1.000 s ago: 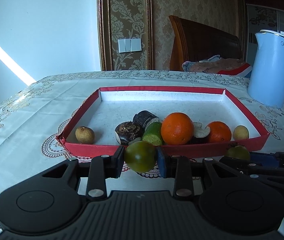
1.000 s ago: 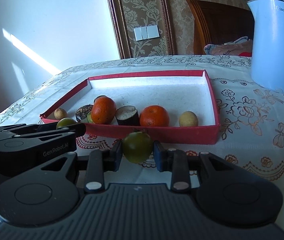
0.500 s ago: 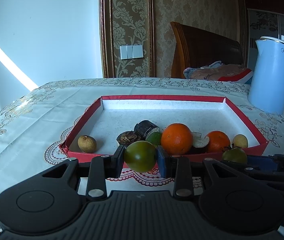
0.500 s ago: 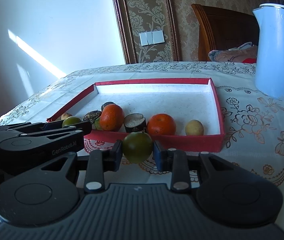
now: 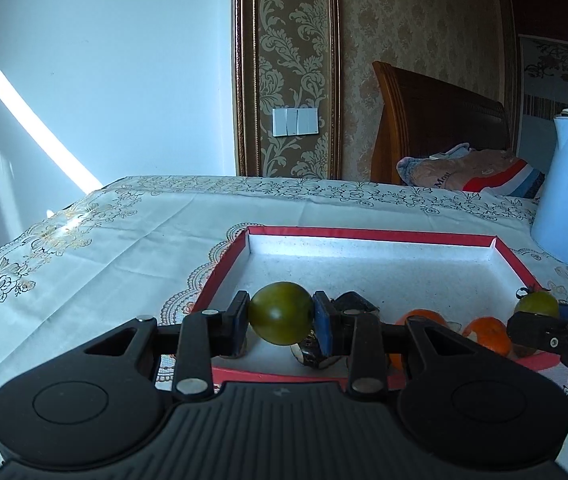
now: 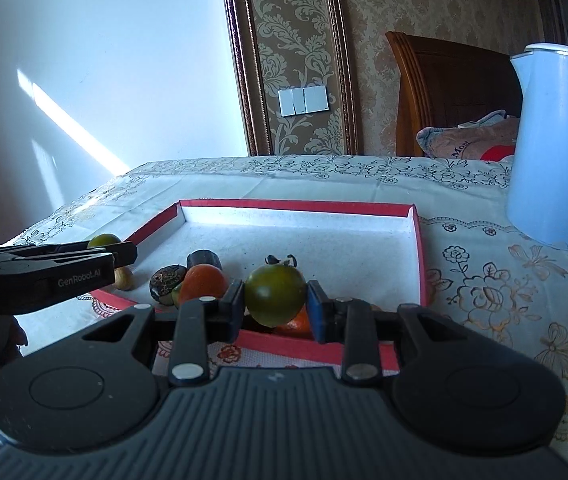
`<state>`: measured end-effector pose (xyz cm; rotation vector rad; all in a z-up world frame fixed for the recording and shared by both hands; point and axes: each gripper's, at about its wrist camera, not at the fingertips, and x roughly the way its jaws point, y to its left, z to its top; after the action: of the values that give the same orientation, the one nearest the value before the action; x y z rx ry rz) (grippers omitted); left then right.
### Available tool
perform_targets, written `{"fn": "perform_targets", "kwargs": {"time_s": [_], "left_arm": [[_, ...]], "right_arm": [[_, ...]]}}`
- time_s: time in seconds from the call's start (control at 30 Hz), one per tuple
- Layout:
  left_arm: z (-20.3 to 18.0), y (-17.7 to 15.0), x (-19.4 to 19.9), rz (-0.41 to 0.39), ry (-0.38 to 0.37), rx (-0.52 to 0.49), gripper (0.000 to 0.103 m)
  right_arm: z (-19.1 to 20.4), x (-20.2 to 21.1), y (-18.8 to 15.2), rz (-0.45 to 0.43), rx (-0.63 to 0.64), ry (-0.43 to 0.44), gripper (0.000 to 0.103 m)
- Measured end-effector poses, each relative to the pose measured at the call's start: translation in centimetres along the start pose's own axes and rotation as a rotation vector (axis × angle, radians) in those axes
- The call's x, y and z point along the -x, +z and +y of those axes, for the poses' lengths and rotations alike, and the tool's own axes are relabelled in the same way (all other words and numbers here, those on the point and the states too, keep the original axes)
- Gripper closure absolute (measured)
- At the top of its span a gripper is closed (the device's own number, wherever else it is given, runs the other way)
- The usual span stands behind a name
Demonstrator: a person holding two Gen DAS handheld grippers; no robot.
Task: Organize fruits
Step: 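Lift and carry green fruits with both grippers over the tray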
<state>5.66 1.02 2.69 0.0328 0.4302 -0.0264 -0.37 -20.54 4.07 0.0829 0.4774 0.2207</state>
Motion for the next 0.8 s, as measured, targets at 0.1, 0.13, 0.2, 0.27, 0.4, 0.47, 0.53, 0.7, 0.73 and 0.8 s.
{"fn": "perform_targets", "kwargs": {"time_s": [0.1, 0.13, 0.2, 0.27, 0.4, 0.47, 0.53, 0.7, 0.73, 0.8], "left_arm": [[0.7, 0.5, -1.2, 0.012, 0.019, 0.008, 0.07], [0.8, 0.6, -1.6, 0.02, 0.019, 0.008, 0.07], [0.9, 0.6, -2.1, 0.029, 0.023, 0.013, 0.07], [0.6, 0.5, -2.4, 0.035, 0.013, 0.019, 0.07], [-0.8, 0.5, -3.3, 0.042, -0.002, -0.01, 0.069], [-1.3, 0.7, -3.8, 0.053, -0.007, -0.011, 0.069], [-1.5, 1.0, -4.0, 0.052, -0.021, -0.01, 0.07], [-3.3, 2.0, -4.0, 0.035, -0.045, -0.023, 0.069], [-3.8, 2.1, -4.0, 0.033, -0.054, -0.028, 0.07], [-5.1, 2.3, -4.0, 0.03, -0.069, -0.044, 0.069]], "right_arm": [[-0.7, -0.4, 0.8, -0.014, 0.019, -0.023, 0.072], [-1.2, -0.5, 1.1, -0.015, 0.013, -0.029, 0.072], [-2.1, -0.7, 1.4, -0.013, 0.0, -0.04, 0.072], [-2.9, -1.2, 1.6, -0.008, -0.012, -0.056, 0.072], [-3.5, -2.5, 1.4, 0.019, -0.007, -0.066, 0.072], [-3.4, -3.0, 1.3, 0.027, -0.001, -0.07, 0.072], [-3.5, -3.3, 1.2, 0.028, 0.004, -0.077, 0.072], [-3.8, -3.8, 0.7, 0.048, -0.007, -0.077, 0.072], [-3.8, -3.9, 0.7, 0.05, -0.011, -0.08, 0.072], [-4.0, -4.0, 0.6, 0.058, -0.019, -0.078, 0.072]]}}
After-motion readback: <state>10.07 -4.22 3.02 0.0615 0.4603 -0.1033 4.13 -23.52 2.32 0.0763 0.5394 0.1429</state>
